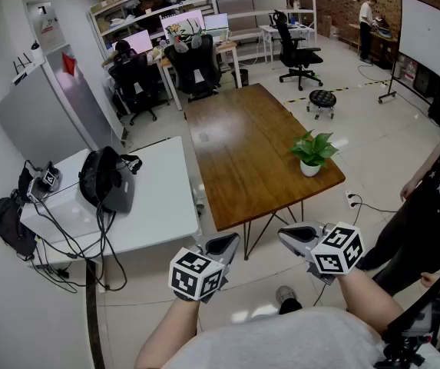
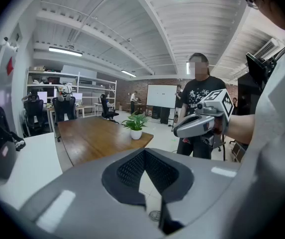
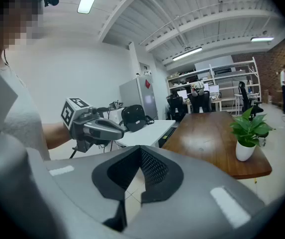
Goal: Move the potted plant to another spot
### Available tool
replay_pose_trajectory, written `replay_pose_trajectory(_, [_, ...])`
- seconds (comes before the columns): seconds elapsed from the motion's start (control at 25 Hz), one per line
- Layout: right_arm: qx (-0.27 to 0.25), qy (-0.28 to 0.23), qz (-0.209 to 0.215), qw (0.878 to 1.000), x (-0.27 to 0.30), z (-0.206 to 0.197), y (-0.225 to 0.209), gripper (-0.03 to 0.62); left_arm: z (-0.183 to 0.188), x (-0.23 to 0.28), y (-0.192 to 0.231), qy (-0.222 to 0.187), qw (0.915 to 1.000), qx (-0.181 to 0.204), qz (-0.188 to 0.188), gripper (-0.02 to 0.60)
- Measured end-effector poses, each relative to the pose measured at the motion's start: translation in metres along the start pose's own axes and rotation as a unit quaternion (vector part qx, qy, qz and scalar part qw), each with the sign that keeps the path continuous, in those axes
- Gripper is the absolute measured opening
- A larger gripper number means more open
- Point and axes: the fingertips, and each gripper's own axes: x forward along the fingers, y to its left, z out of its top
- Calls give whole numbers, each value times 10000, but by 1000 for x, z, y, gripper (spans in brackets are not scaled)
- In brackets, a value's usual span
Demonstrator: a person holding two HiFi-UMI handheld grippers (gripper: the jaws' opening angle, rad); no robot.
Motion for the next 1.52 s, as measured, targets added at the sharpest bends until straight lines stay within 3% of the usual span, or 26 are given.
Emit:
replay_pose_trajectory(0.36, [36, 265, 194, 9995, 13, 7, -115, 3, 50, 115, 55, 42, 9999, -135, 28, -14])
replay_pose_trajectory(0.72, [12, 323, 268, 9991, 17, 22, -218, 3, 79, 217, 80, 175, 9996, -193, -112, -14])
replay_pose_trajectory(1.2, [144, 229, 37, 9996, 20, 17, -248, 6, 73, 239, 83, 349, 9977, -156, -554, -14])
replay_pose_trajectory(1.52, [304, 243, -738, 9965, 23, -5, -274, 171, 64, 228, 98, 431, 9971, -191, -599, -14])
